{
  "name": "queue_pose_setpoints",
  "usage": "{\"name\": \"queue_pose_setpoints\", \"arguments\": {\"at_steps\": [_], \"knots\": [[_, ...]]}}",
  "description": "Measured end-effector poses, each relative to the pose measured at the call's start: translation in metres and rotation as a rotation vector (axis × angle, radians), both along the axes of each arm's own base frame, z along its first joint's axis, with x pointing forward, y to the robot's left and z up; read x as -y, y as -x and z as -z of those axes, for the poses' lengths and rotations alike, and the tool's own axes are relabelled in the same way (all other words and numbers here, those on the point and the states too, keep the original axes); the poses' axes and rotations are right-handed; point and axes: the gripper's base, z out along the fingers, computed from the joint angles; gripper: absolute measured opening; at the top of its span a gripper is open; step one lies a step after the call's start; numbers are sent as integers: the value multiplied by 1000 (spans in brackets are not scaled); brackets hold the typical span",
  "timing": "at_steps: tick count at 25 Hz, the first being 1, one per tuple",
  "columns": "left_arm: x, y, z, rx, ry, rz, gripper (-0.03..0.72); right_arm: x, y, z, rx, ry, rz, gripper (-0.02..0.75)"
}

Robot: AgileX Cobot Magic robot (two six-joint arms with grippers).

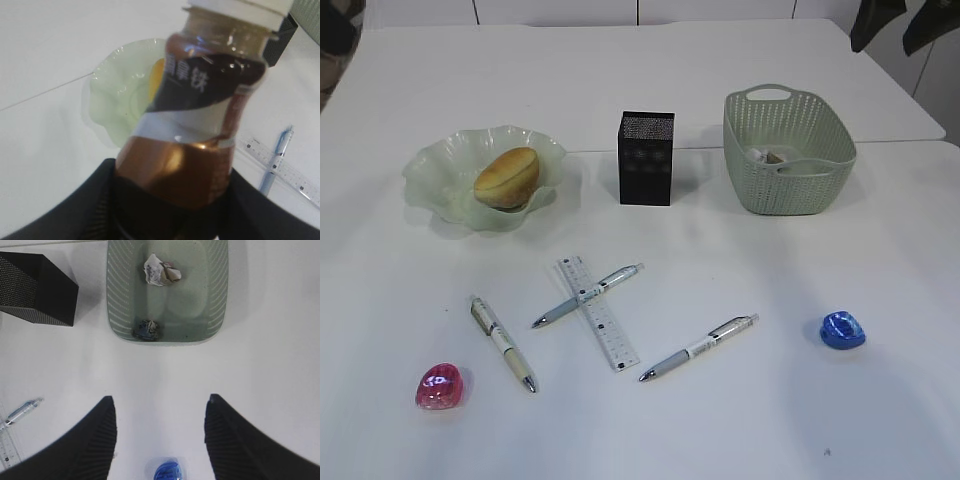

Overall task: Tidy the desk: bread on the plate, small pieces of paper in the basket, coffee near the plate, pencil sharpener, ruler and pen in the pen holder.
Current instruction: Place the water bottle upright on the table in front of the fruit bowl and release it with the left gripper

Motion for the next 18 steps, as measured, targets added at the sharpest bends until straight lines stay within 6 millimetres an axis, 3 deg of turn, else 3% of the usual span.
{"name": "queue_pose_setpoints", "arguments": {"at_steps": [10, 18], "knots": [[-15, 58, 55, 342, 113, -60, 373, 0, 0, 0, 0, 0, 0, 447], [-29, 78, 114, 565, 230, -199, 373, 0, 0, 0, 0, 2, 0, 447]]}}
